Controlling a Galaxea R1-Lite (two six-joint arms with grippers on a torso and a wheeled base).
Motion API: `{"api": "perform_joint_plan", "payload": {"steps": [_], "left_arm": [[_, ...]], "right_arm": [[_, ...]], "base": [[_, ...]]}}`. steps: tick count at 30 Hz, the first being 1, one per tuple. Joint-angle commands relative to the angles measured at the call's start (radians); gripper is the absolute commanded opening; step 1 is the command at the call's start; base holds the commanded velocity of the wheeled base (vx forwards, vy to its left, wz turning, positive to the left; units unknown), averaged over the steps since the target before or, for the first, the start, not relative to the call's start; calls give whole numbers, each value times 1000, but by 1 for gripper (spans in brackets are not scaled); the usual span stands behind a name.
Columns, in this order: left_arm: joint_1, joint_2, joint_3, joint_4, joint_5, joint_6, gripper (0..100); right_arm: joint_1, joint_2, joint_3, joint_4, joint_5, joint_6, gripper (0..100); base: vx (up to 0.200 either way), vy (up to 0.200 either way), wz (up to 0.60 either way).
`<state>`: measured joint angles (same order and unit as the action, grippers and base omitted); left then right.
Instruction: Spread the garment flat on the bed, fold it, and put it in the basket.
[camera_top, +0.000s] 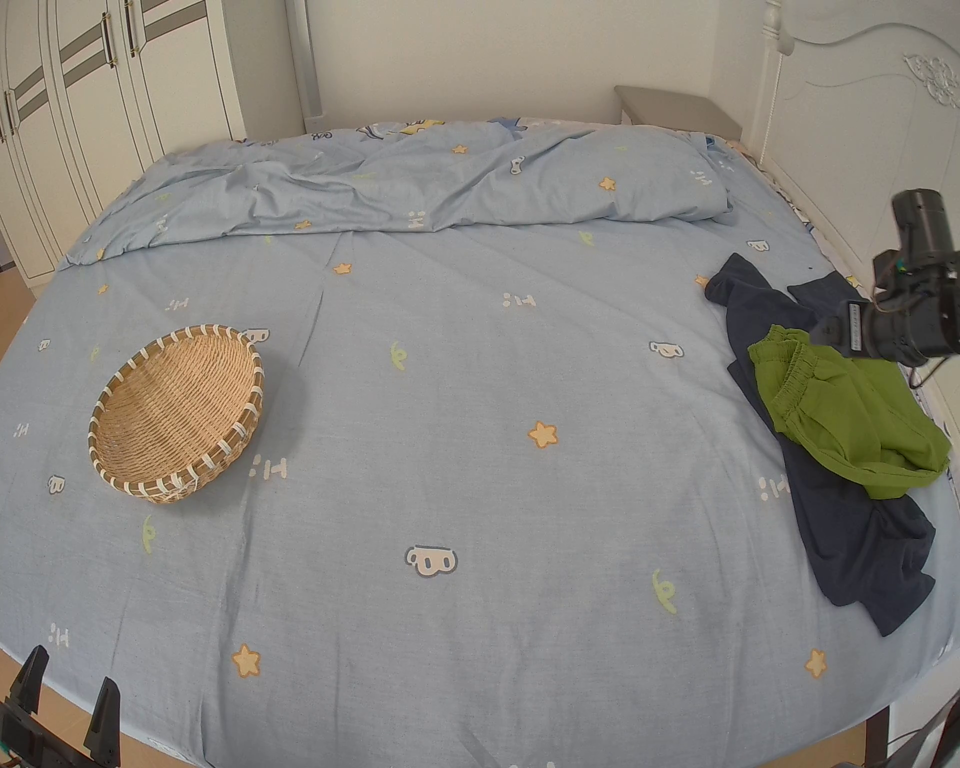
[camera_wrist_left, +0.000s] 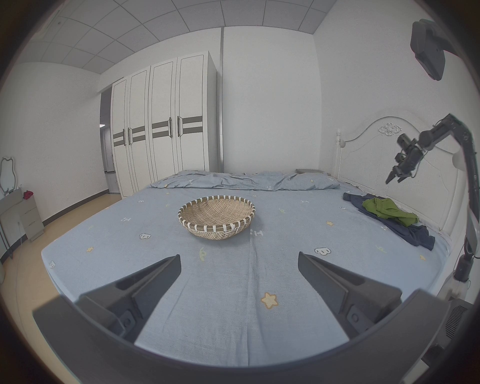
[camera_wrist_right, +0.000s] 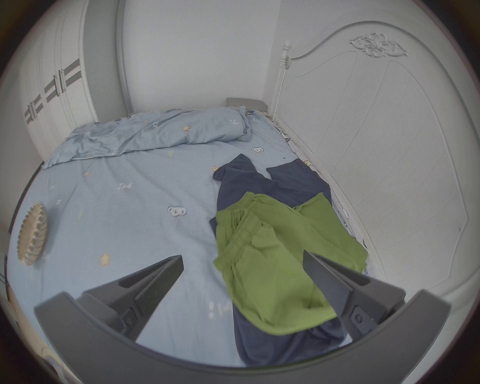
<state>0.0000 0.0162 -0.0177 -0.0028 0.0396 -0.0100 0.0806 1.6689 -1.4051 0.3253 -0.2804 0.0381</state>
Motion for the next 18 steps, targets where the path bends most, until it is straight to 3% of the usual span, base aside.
{"api": "perform_joint_plan", "payload": {"steps": [1, 10, 18], "left_arm": [[0, -16, 18, 0, 0, -1, 100], [0, -16, 18, 0, 0, -1, 100], [0, -16, 18, 0, 0, -1, 100]], "right_arm": [[2, 374, -296, 4, -94, 22, 100], [-18, 505, -456, 31, -217, 36, 100], [-41, 525, -499, 54, -221, 46, 100]], "base": [[0, 0, 0], [0, 0, 0], [0, 0, 0]]}}
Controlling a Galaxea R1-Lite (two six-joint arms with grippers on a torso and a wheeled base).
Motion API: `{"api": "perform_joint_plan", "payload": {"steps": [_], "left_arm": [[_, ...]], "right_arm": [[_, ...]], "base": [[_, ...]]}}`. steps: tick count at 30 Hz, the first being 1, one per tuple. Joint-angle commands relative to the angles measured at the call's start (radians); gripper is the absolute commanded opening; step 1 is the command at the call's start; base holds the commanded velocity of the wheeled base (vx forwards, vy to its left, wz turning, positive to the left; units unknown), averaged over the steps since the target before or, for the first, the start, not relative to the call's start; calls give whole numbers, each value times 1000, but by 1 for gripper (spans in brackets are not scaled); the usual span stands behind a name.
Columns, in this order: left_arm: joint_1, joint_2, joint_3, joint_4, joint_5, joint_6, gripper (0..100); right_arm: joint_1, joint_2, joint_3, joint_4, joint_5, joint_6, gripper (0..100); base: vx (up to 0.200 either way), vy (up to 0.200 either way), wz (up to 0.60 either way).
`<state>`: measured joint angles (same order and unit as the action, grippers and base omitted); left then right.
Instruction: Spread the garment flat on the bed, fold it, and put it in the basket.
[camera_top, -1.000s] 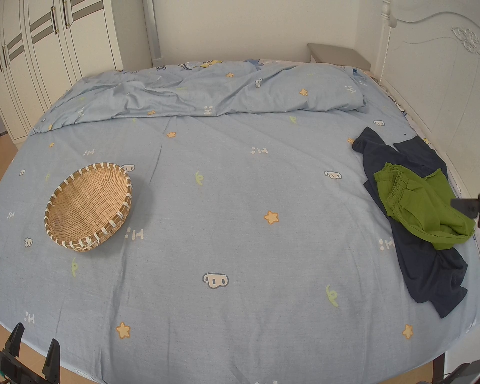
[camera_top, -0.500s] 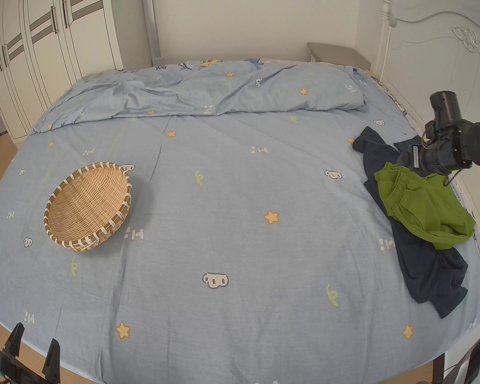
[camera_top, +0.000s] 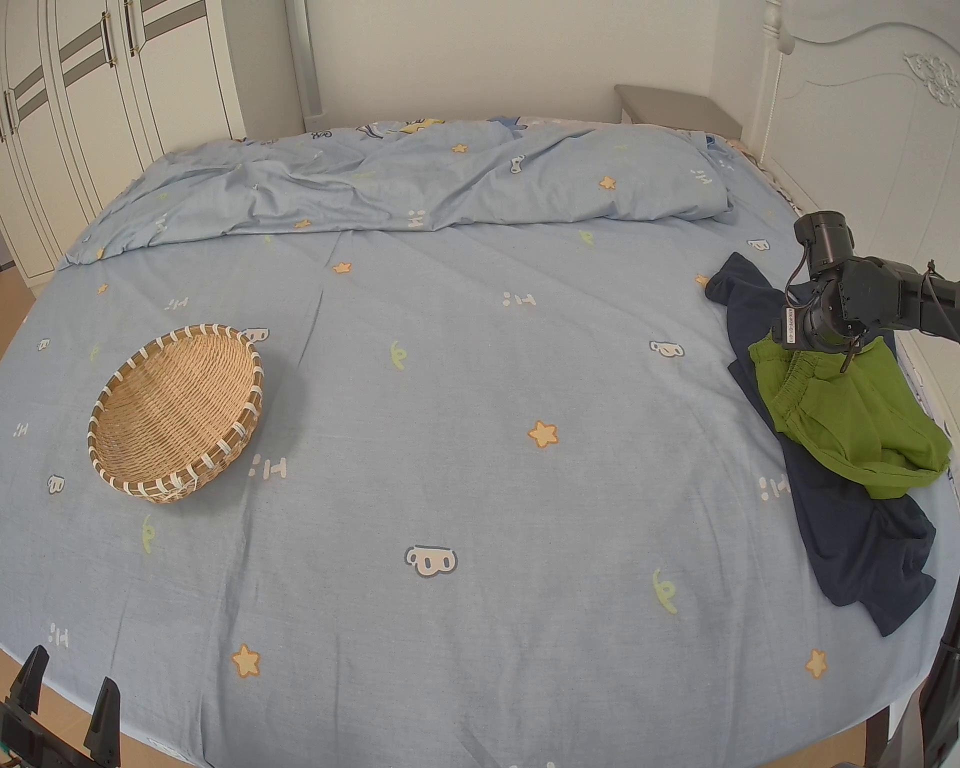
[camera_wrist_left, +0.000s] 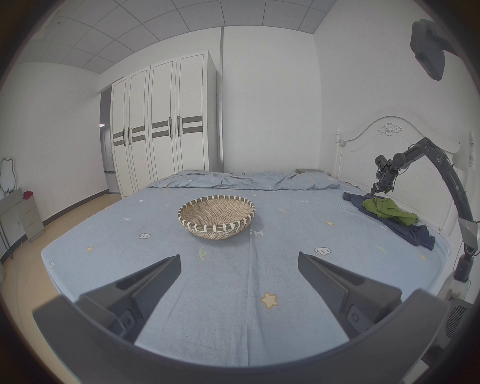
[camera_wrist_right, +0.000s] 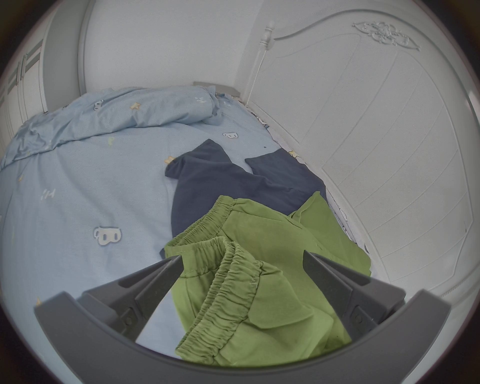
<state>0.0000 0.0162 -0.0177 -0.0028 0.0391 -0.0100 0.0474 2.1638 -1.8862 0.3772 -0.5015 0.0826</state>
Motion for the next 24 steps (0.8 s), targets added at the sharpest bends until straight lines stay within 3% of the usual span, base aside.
{"api": "perform_joint_plan", "payload": {"steps": [1, 21, 22, 24], "left_arm": [[0, -16, 18, 0, 1, -1, 100], [0, -16, 18, 0, 1, -1, 100], [0, -16, 18, 0, 1, -1, 100], [0, -16, 18, 0, 1, -1, 100]], "right_arm": [[-11, 30, -17, 11, 0, 6, 100], [-26, 67, -42, 12, -19, 6, 100], [-26, 67, -42, 12, -19, 6, 0], [-23, 67, -42, 11, -19, 8, 0]], "base": [[0, 0, 0], [0, 0, 0], [0, 0, 0], [0, 0, 0]]}}
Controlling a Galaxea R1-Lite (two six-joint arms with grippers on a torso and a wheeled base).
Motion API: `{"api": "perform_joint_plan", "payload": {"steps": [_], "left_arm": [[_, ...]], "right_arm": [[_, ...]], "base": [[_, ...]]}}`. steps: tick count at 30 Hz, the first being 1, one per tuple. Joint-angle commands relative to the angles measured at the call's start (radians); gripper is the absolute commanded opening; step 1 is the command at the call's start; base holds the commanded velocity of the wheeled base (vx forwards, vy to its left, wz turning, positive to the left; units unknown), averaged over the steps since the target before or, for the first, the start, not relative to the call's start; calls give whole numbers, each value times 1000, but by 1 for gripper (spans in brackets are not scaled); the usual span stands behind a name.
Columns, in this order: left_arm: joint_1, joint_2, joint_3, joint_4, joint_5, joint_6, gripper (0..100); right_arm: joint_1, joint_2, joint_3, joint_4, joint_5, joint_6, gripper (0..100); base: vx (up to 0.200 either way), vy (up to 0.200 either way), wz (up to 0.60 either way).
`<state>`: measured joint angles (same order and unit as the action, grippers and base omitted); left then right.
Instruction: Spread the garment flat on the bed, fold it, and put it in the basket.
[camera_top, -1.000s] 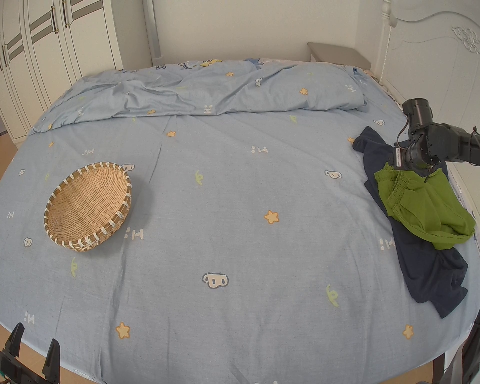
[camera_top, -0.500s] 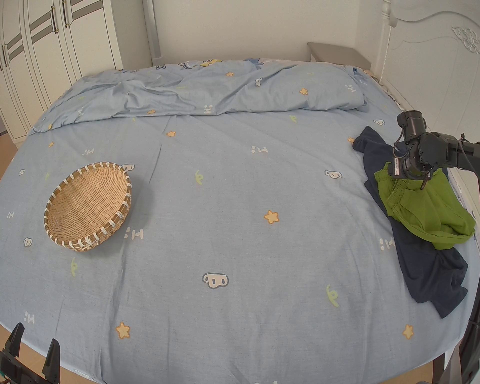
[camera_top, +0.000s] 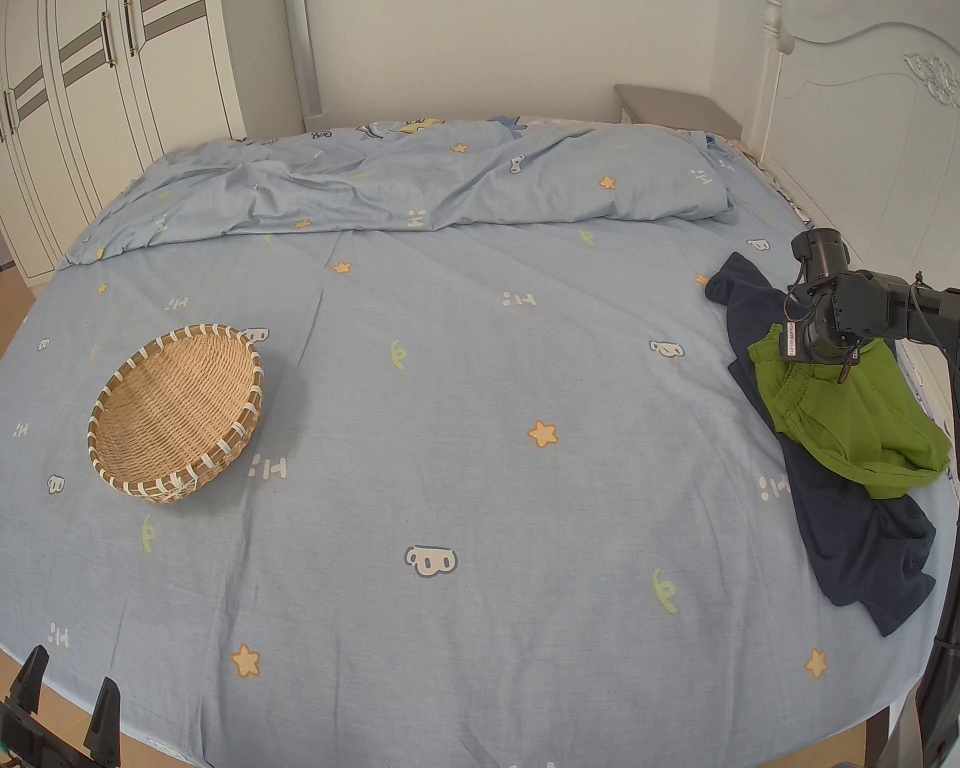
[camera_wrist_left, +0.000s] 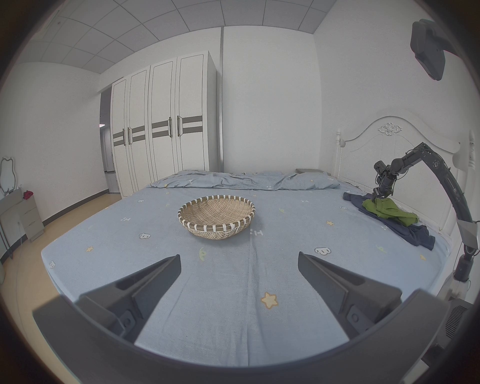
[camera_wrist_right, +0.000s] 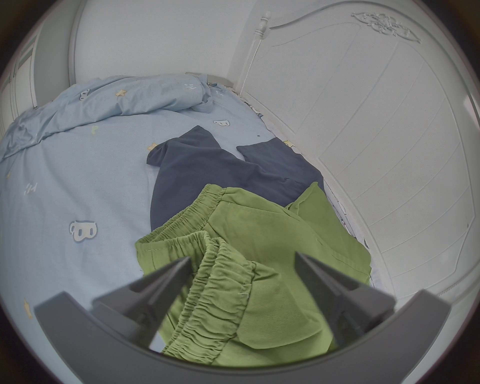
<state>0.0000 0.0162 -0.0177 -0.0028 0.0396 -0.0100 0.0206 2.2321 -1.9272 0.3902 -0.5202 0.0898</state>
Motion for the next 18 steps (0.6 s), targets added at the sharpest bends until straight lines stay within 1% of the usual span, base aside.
{"api": "perform_joint_plan", "payload": {"steps": [1, 11, 13, 15, 18], "left_arm": [[0, -16, 18, 0, 0, -1, 100], [0, -16, 18, 0, 0, -1, 100], [0, -16, 18, 0, 0, -1, 100], [0, -16, 18, 0, 0, -1, 100], [0, -16, 18, 0, 0, -1, 100]], "right_arm": [[4, -2, -1, -2, 0, 1, 0], [13, -5, -1, 1, 0, 1, 0], [21, -12, -3, 1, 0, 11, 0], [33, -34, -15, 25, 2, 34, 0], [42, -94, -45, 104, 16, 70, 0]], "base": [[0, 0, 0], [0, 0, 0], [0, 0, 0], [0, 0, 0], [0, 0, 0]]}}
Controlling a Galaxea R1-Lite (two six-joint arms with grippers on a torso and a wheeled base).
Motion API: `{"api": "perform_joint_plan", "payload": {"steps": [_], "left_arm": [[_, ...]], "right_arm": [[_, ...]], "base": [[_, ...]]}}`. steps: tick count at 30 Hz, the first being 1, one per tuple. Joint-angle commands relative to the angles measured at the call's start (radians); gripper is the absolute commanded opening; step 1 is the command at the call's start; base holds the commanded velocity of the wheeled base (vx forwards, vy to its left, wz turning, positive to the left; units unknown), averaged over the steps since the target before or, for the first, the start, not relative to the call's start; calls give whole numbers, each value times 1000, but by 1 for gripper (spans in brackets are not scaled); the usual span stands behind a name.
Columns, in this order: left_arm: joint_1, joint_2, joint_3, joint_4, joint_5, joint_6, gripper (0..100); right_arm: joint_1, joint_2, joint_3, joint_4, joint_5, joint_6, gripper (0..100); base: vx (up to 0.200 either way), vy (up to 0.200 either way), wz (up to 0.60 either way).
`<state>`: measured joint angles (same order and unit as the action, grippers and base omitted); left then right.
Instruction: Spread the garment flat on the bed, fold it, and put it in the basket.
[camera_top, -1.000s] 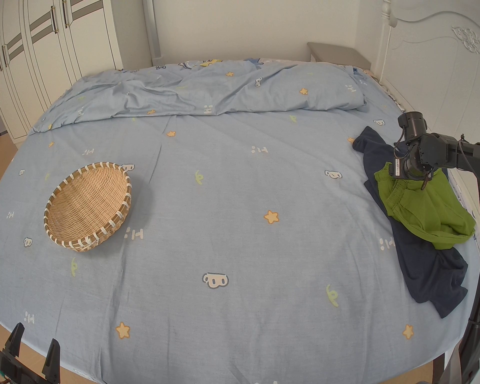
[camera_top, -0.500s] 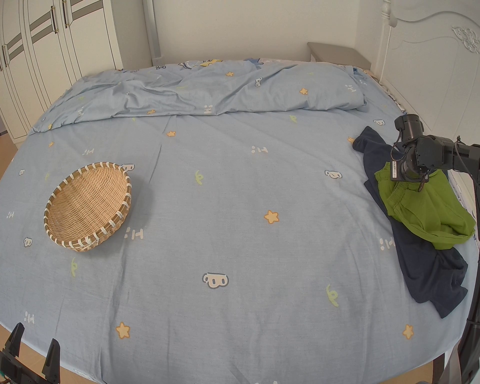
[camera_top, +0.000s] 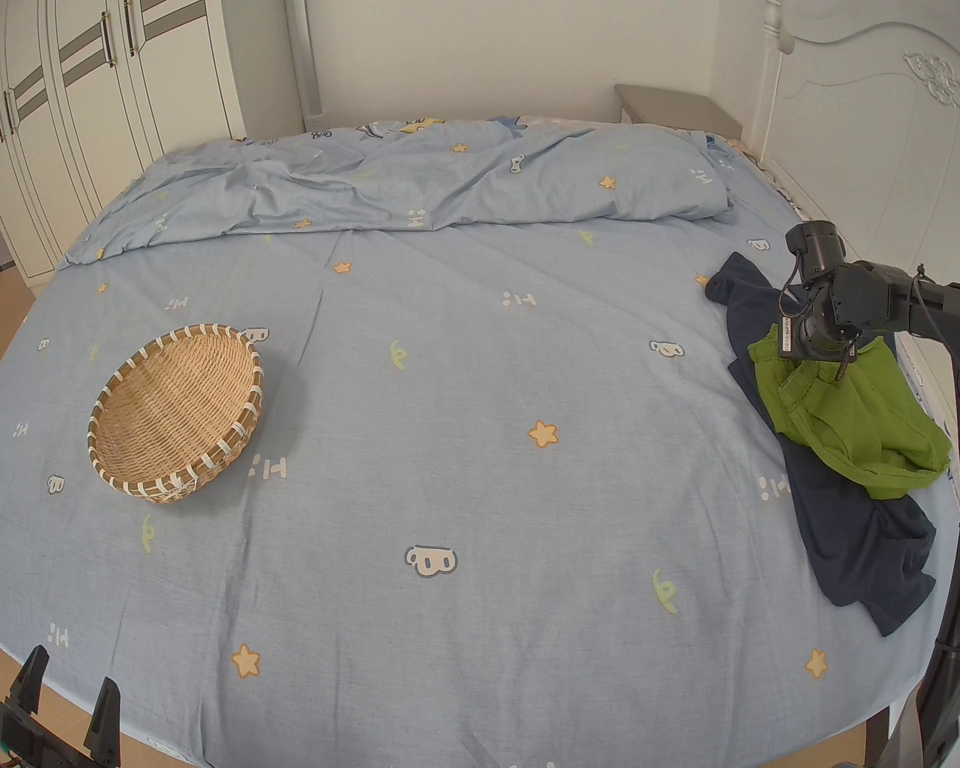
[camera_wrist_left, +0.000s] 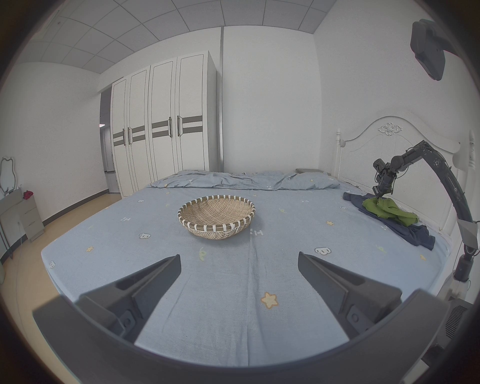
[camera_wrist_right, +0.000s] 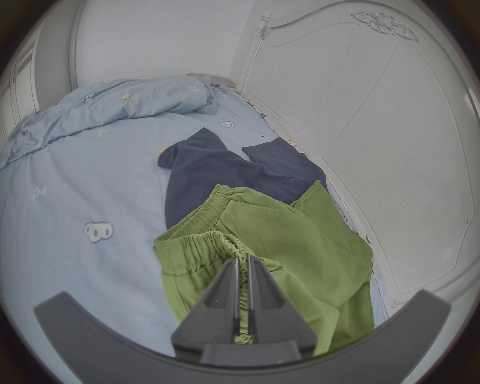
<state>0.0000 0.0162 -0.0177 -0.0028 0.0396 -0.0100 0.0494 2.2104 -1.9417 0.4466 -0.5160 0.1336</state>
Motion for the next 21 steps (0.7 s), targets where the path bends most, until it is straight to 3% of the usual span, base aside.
{"api": "perform_joint_plan", "payload": {"steps": [1, 5, 6, 8, 10, 15, 21], "left_arm": [[0, -16, 18, 0, 0, -1, 100], [0, -16, 18, 0, 0, -1, 100], [0, -16, 18, 0, 0, -1, 100], [0, -16, 18, 0, 0, -1, 100], [0, -16, 18, 0, 0, -1, 100], [0, -16, 18, 0, 0, -1, 100], [0, -16, 18, 0, 0, -1, 100]], "right_arm": [[14, -72, -31, 47, 11, 26, 0], [21, -117, -58, 164, 62, 80, 0], [26, -150, -58, 258, 139, 130, 0], [26, -167, -58, 302, 175, 147, 0], [32, -190, -58, 416, 274, 193, 0], [43, -219, -58, 557, 438, 259, 0], [110, -235, -58, 600, 505, 330, 0]], "base": [[0, 0, 0], [0, 0, 0], [0, 0, 0], [0, 0, 0], [0, 0, 0], [0, 0, 0], [0, 0, 0]]}}
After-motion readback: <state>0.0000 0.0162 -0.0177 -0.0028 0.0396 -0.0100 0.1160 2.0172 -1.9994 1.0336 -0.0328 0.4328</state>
